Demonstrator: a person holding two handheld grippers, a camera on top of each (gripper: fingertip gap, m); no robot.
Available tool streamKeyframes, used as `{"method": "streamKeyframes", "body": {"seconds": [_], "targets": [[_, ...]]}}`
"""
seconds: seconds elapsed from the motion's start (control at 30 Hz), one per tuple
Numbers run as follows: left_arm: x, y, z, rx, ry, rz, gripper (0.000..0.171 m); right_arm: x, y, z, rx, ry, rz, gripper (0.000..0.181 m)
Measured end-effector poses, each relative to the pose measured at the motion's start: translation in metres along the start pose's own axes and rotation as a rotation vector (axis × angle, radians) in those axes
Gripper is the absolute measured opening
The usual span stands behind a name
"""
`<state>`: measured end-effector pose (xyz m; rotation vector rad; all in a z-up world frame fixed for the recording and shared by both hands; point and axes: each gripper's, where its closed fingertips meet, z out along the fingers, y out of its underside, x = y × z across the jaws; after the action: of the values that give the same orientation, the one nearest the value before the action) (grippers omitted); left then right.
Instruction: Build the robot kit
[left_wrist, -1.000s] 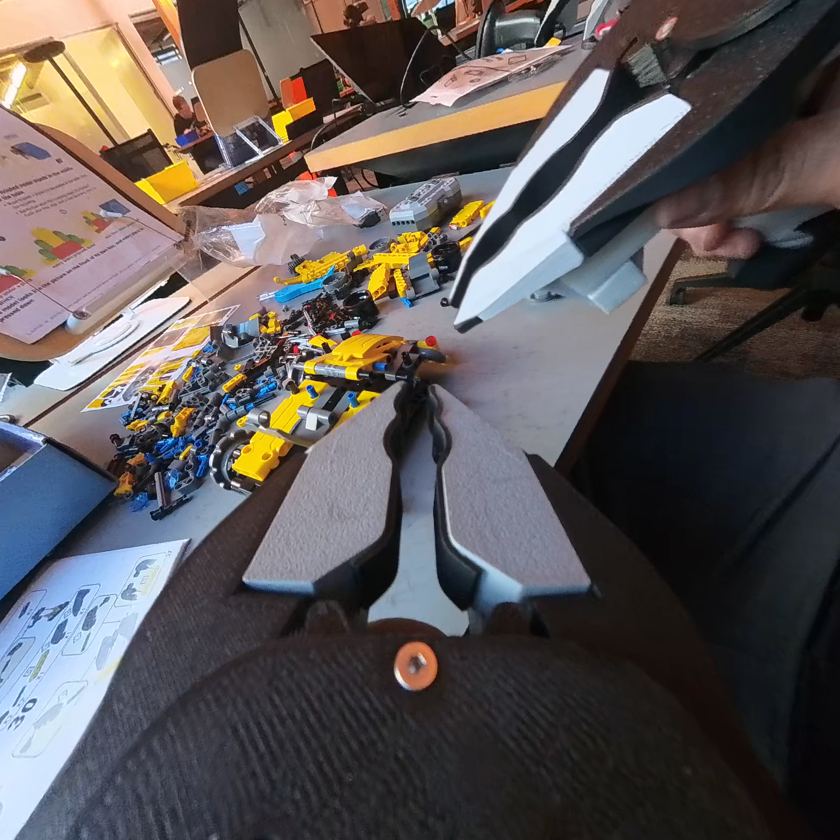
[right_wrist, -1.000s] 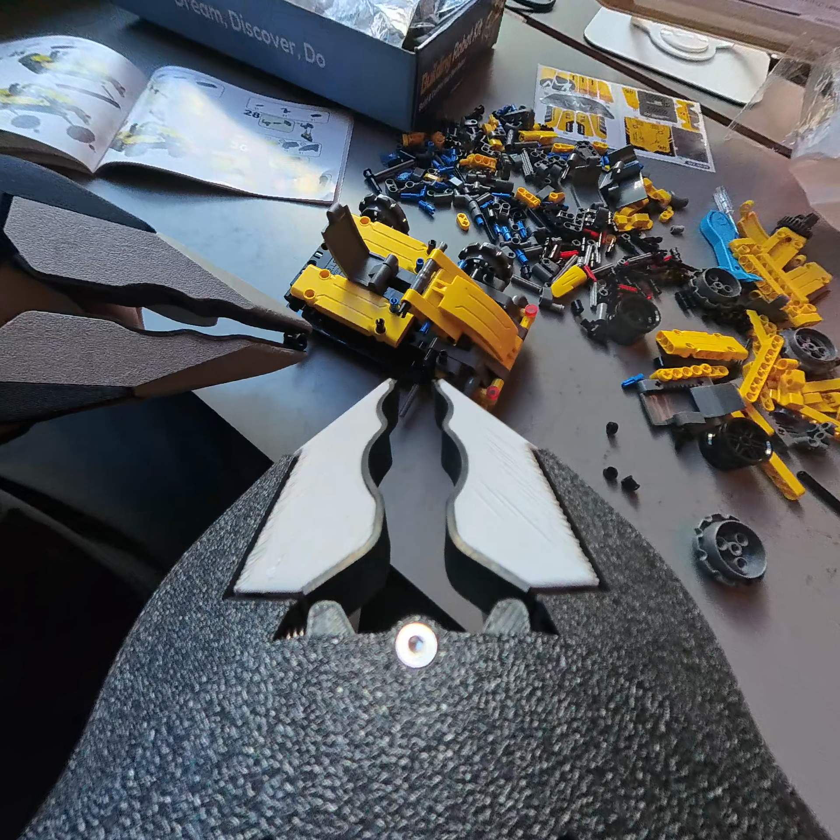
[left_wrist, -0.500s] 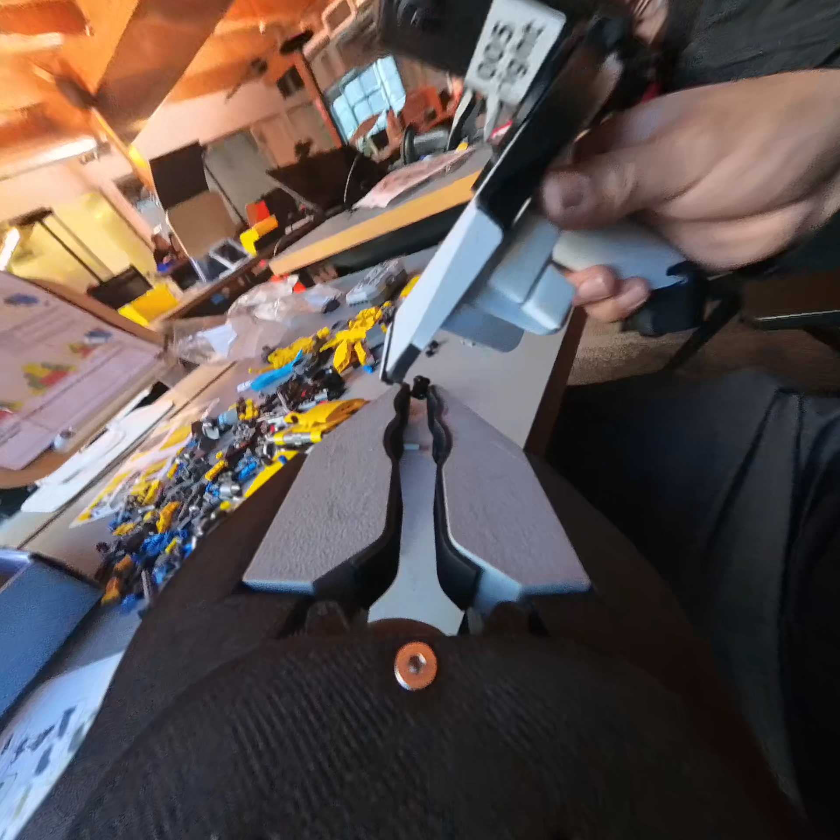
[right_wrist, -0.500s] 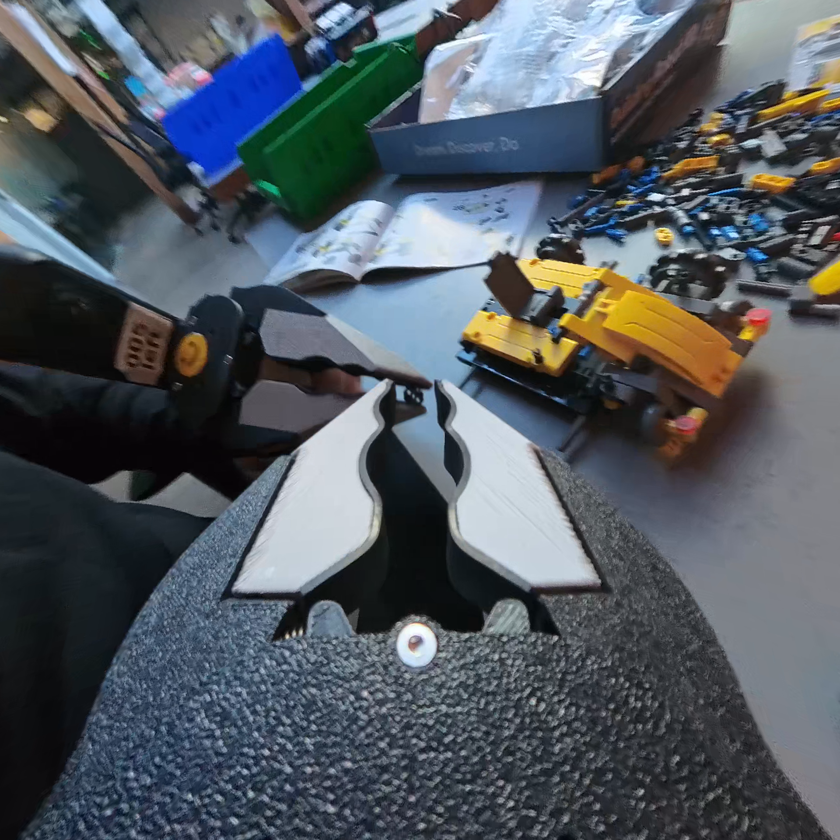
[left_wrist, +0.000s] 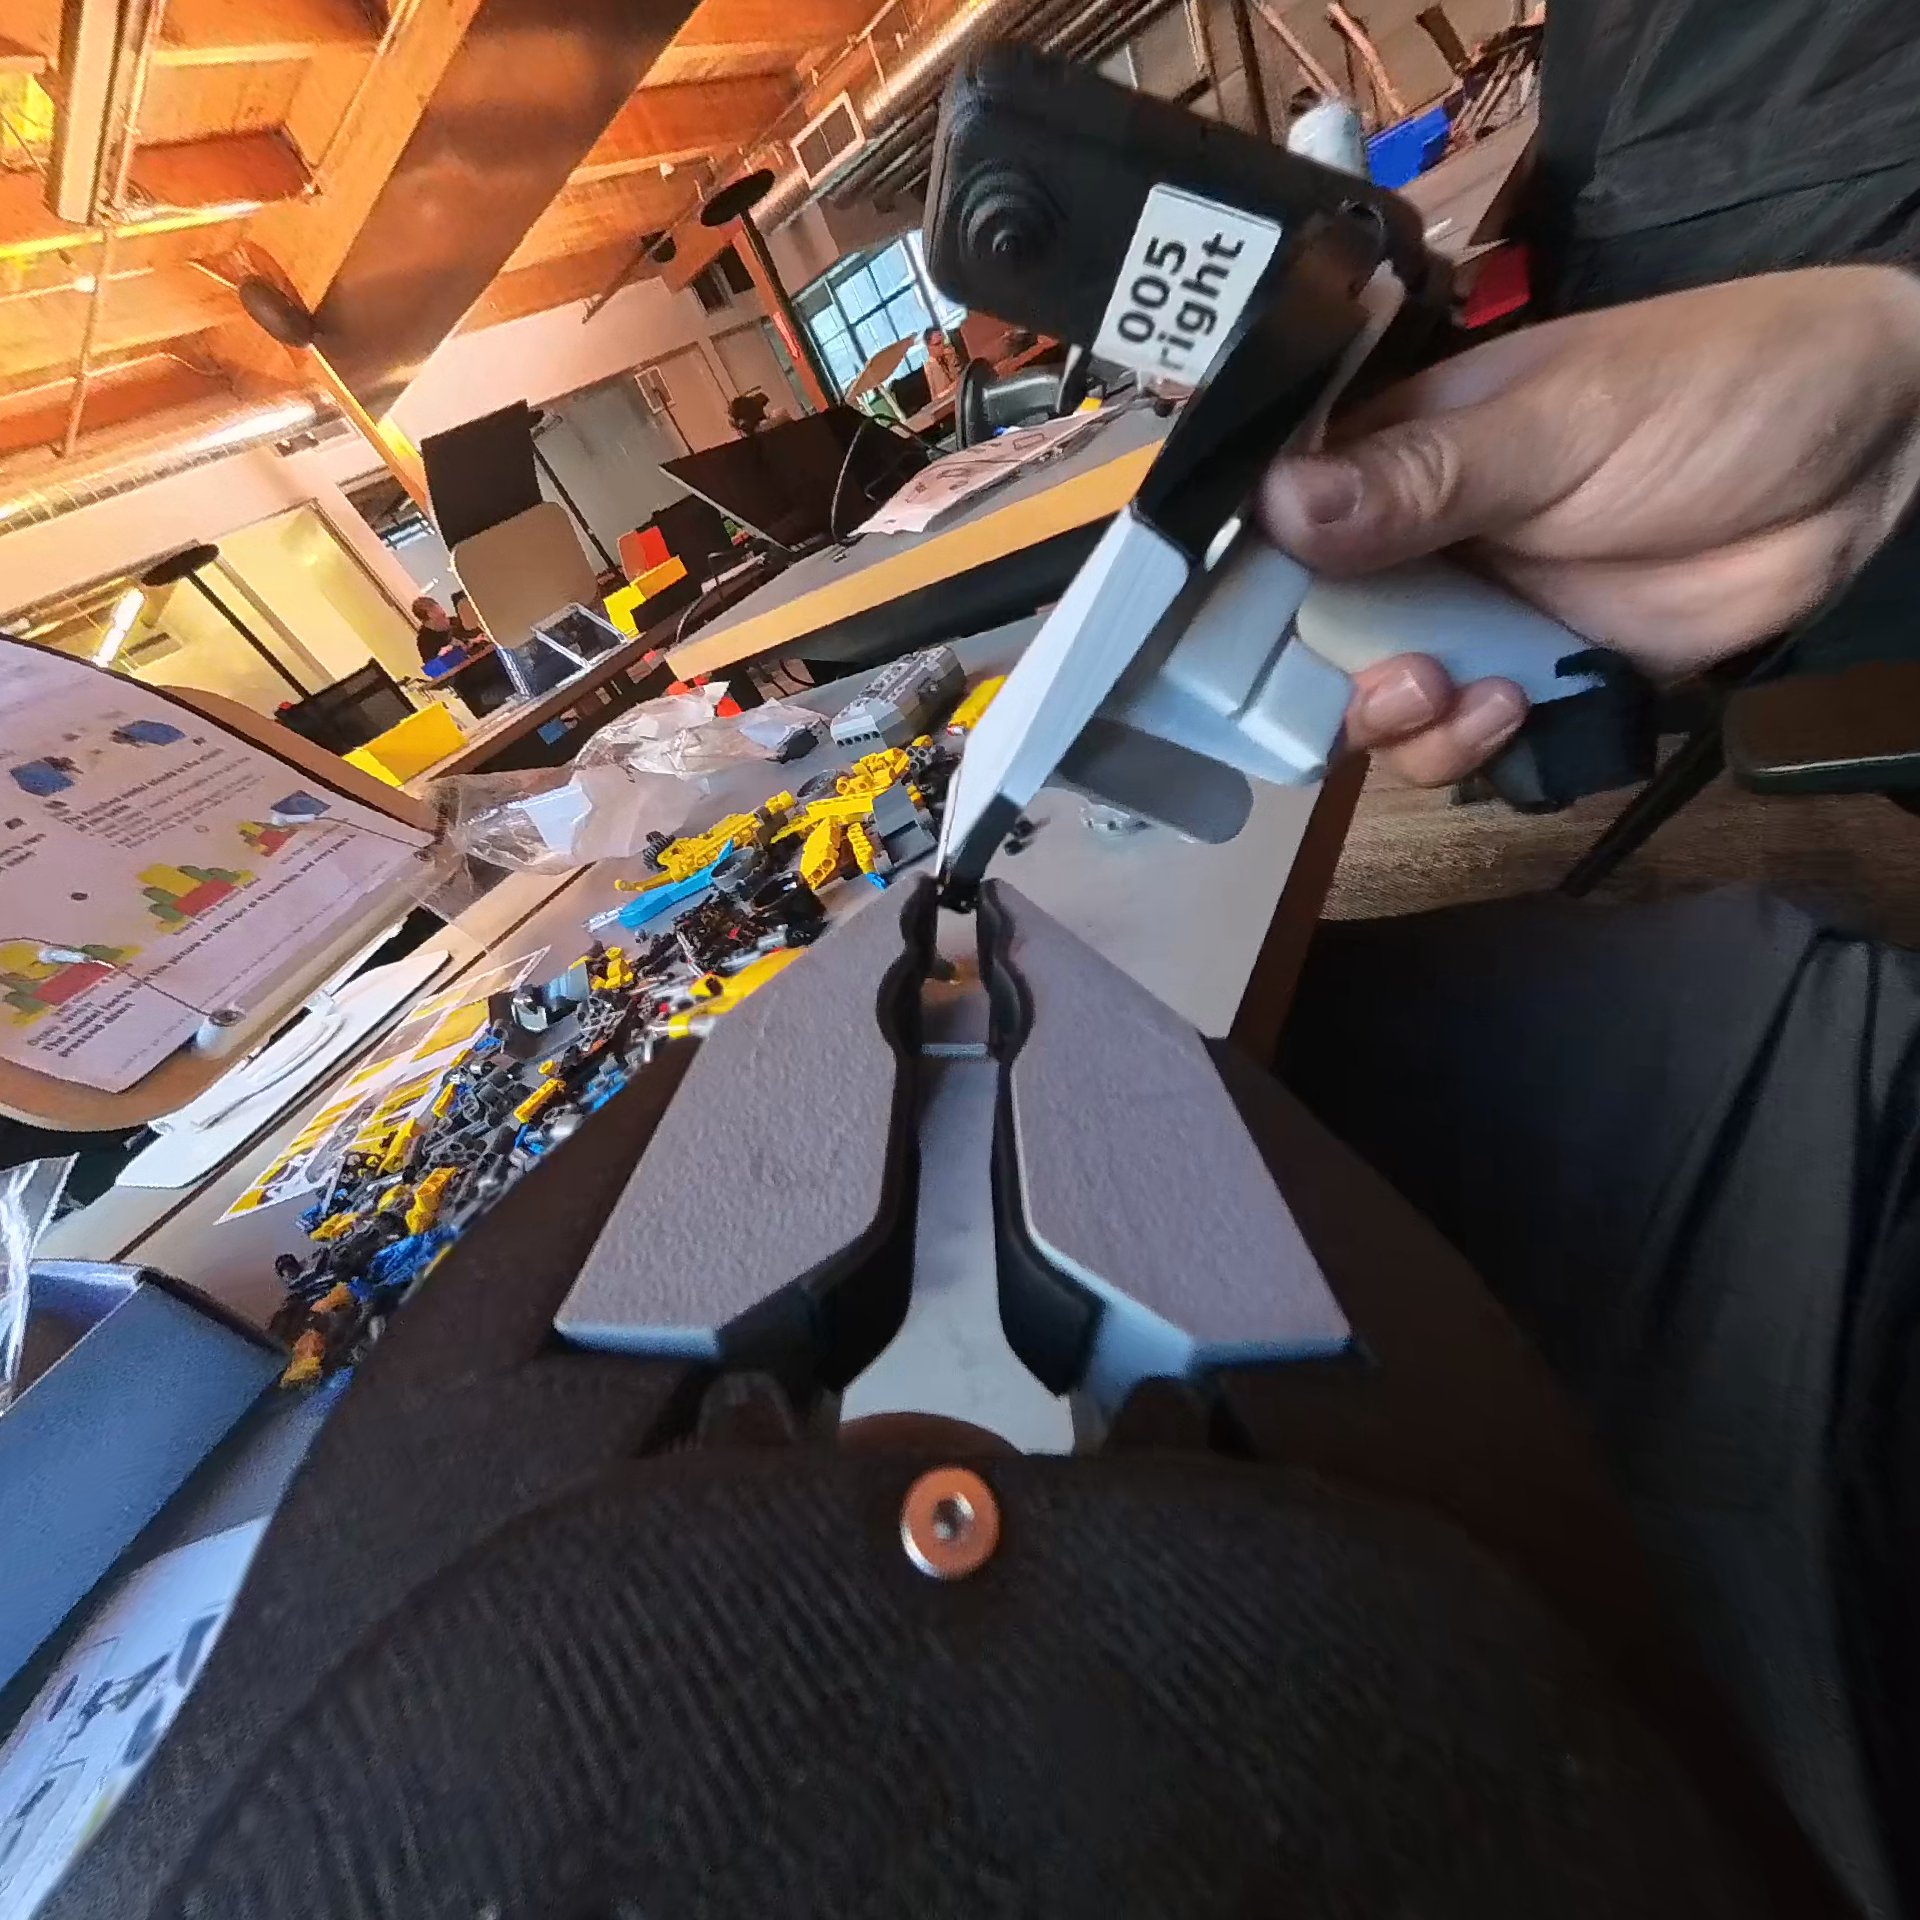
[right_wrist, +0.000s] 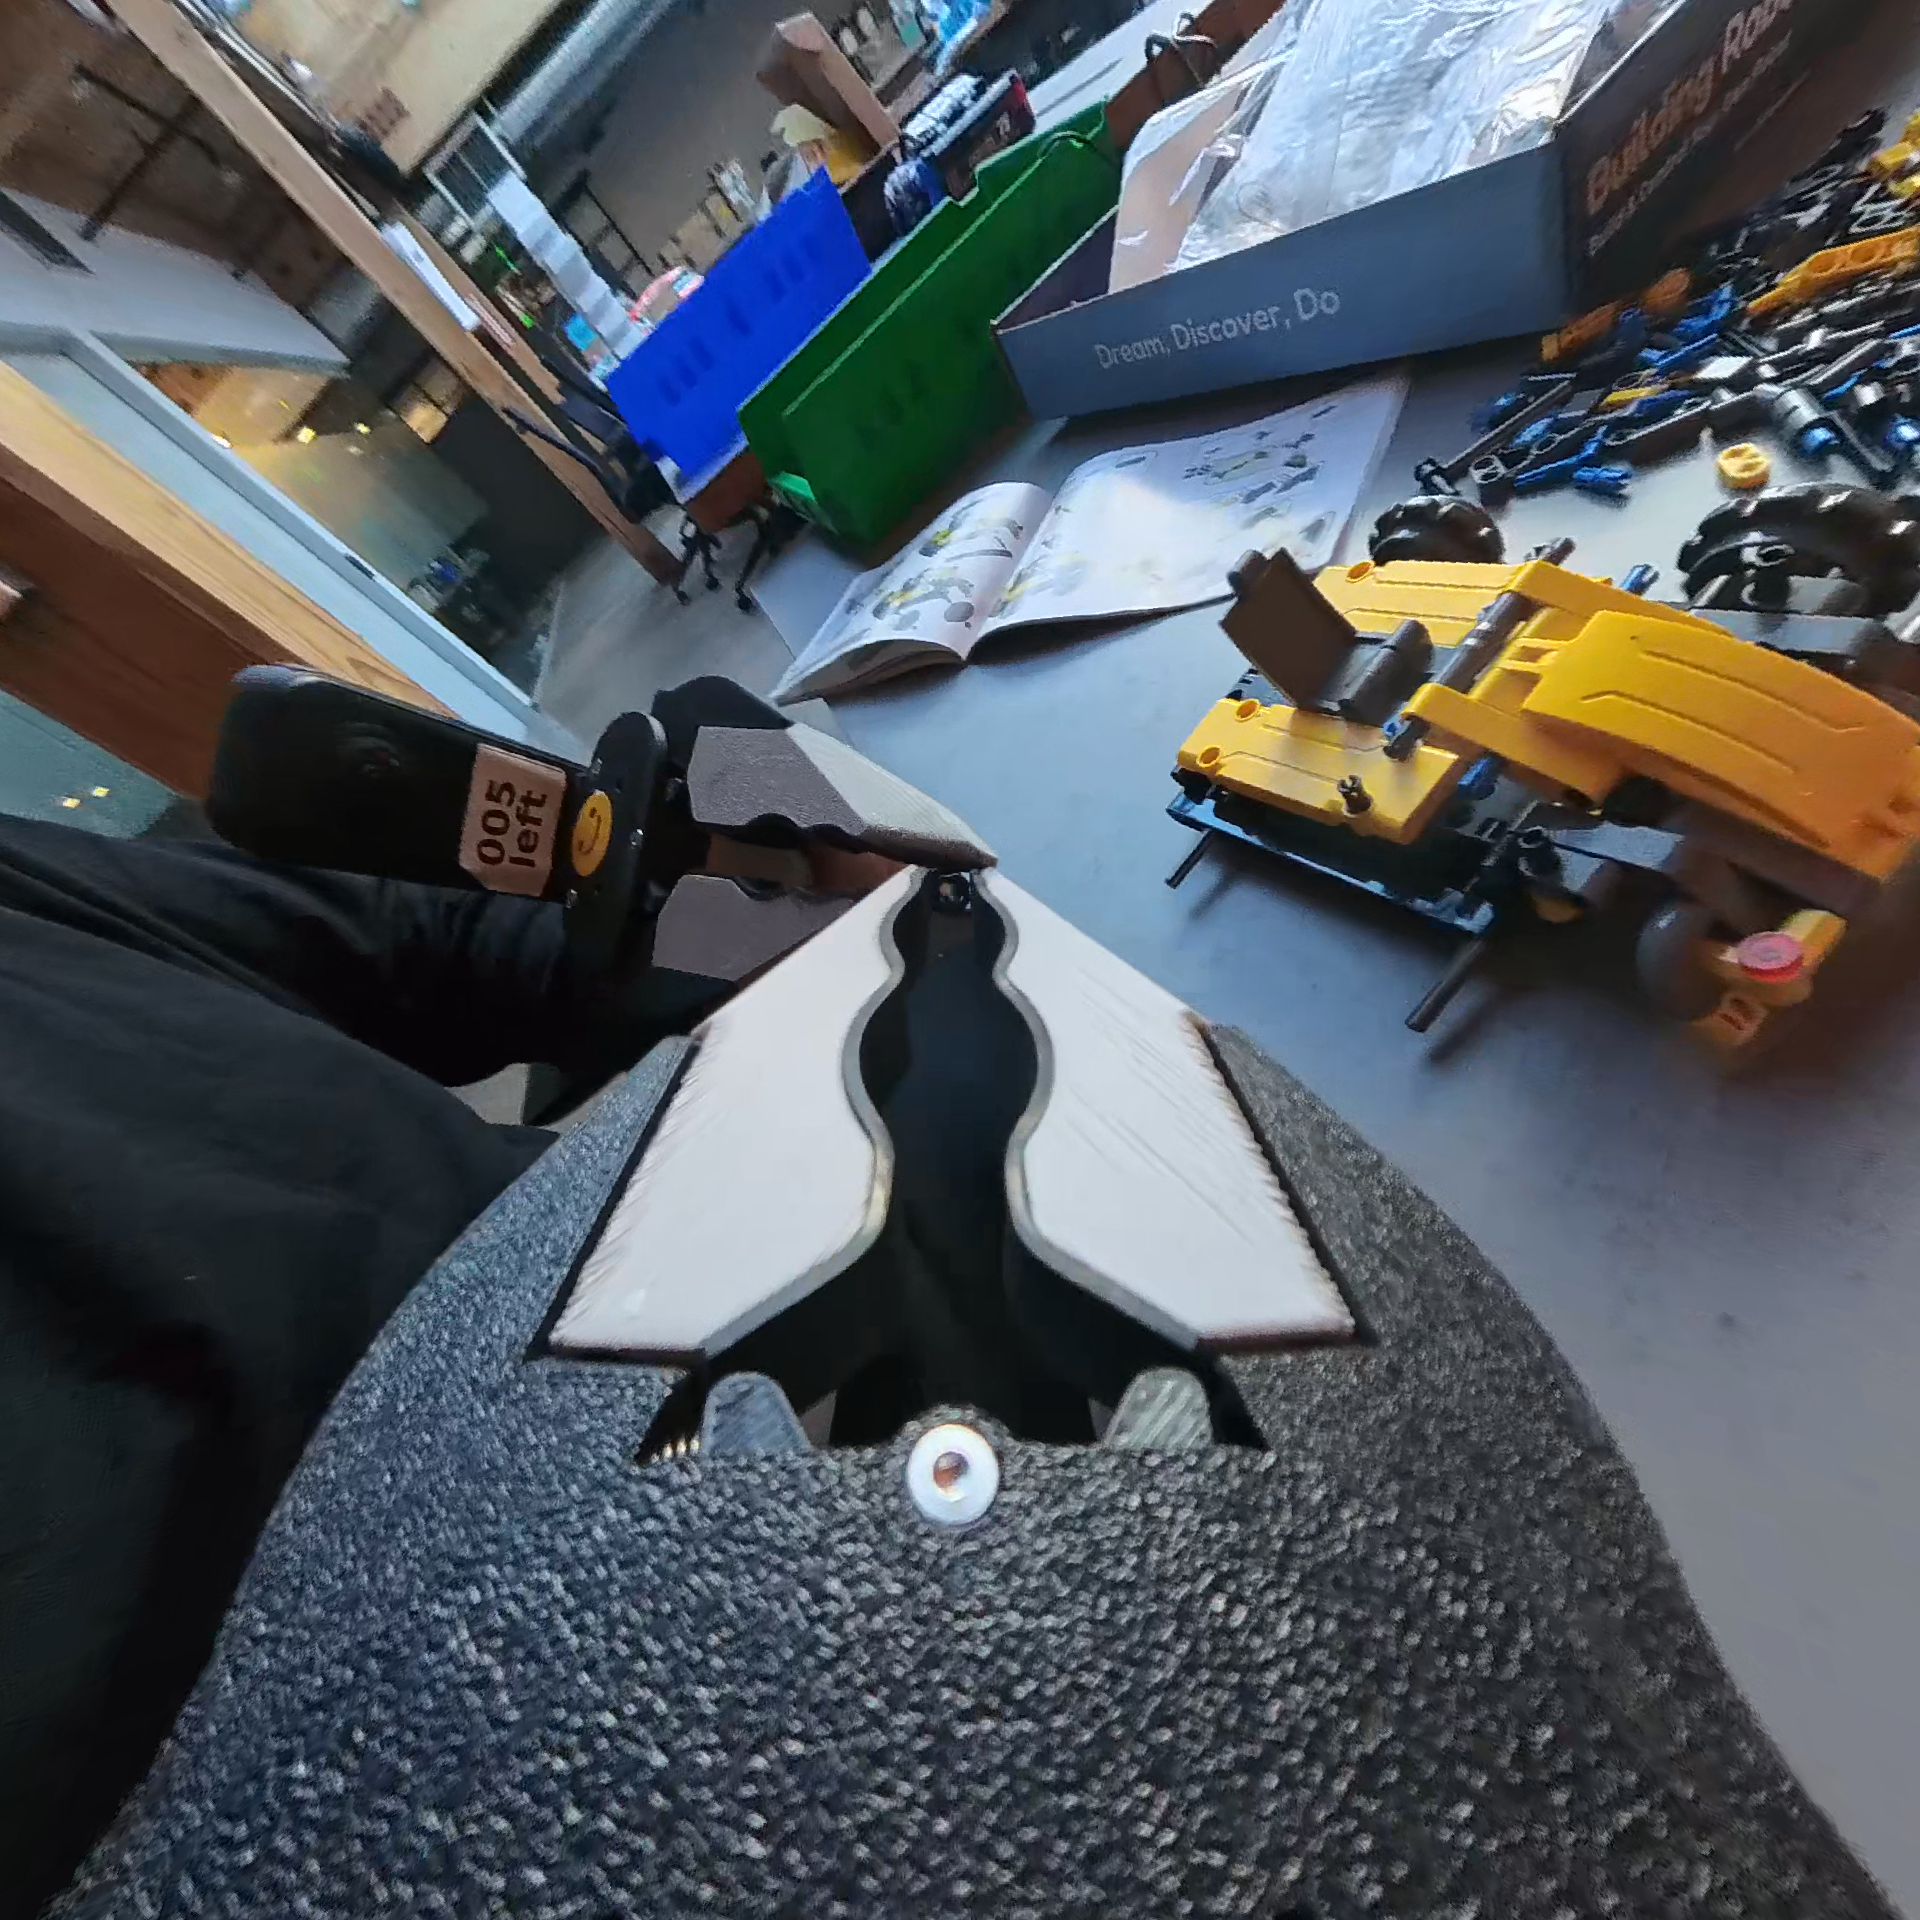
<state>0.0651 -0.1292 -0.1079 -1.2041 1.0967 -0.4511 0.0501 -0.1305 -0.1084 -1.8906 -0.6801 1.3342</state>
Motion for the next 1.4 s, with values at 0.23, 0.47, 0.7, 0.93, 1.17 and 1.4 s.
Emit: {"method": "streamKeyframes", "body": {"seconds": [0.23, 0.47, 0.7, 0.93, 1.17, 1.4], "targets": [[-0.002, -0.01, -0.004, 0.058, 0.0, -0.027, 0.004, -0.009, -0.003, -0.005, 0.028, -0.06, -0.024, 0.006], [0.001, -0.013, -0.004, 0.073, -0.012, 0.012, 0.004, -0.017, -0.006, -0.008, 0.059, -0.139, 0.0, 0.01], [0.002, -0.013, -0.004, 0.067, -0.019, 0.036, 0.004, -0.011, -0.004, -0.006, 0.048, -0.123, 0.011, 0.01], [0.003, -0.009, -0.002, 0.047, -0.021, 0.048, 0.004, -0.012, -0.001, -0.005, 0.034, -0.123, 0.0, 0.007], [0.003, 0.012, 0.007, -0.08, -0.016, -0.022, 0.012, 0.002, 0.005, -0.007, -0.035, 0.002, -0.069, 0.007], [-0.009, 0.038, 0.009, -0.237, 0.034, -0.19, 0.029, 0.076, 0.026, -0.036, -0.361, 0.468, -0.277, 0.006]]}}
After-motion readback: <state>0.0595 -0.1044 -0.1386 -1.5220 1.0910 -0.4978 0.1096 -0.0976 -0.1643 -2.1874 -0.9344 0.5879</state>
